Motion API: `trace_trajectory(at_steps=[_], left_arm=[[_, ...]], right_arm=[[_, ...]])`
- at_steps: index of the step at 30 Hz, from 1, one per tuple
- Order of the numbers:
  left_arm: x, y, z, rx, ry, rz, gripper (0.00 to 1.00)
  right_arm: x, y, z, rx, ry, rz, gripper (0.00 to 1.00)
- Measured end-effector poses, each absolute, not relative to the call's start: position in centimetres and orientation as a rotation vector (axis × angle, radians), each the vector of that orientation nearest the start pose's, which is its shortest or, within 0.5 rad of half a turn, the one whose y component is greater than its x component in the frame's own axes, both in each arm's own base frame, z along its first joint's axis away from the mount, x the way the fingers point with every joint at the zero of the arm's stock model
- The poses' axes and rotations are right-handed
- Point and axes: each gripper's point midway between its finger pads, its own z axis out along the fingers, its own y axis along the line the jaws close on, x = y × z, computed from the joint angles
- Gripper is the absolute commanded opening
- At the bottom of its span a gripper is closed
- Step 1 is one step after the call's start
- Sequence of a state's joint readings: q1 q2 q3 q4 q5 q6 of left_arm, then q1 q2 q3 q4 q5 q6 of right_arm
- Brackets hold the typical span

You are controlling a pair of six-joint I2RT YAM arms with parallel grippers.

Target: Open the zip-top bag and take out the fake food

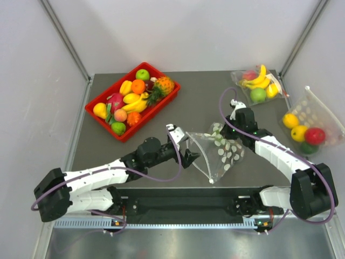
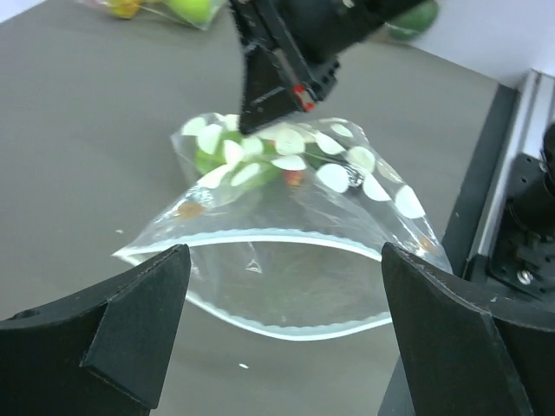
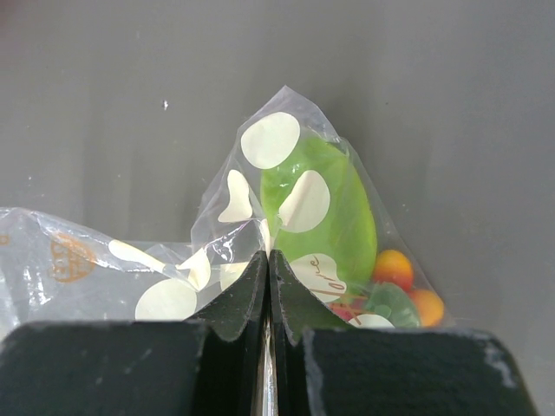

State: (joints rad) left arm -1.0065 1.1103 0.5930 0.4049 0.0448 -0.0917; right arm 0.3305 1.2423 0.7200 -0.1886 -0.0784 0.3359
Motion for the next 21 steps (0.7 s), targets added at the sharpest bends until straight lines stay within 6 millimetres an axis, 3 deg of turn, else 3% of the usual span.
trace_trajectory(at_steps=[10,13,18,21], left_arm=[[17.7,-34.4,16.3,0.983,1.606,-0.886,0.88],[17.0,-34.4,15.6,1.019,1.604,-0.9,0.76],[16.7,-34.8,14.8,1.049,1.6,-0.911,0.76],[16.9,-35.2,13.2,1.067,1.628,-0.905,0.75]], right_arm=[[30.8,13.7,10.1,-0.032,2.333,0.445,0.0],[30.7,13.6,10.1,-0.032,2.334,0.445,0.0],[30.6,13.7,10.2,-0.033,2.334,0.449,0.0],[30.6,13.7,10.1,-0.034,2.336,0.452,0.0]])
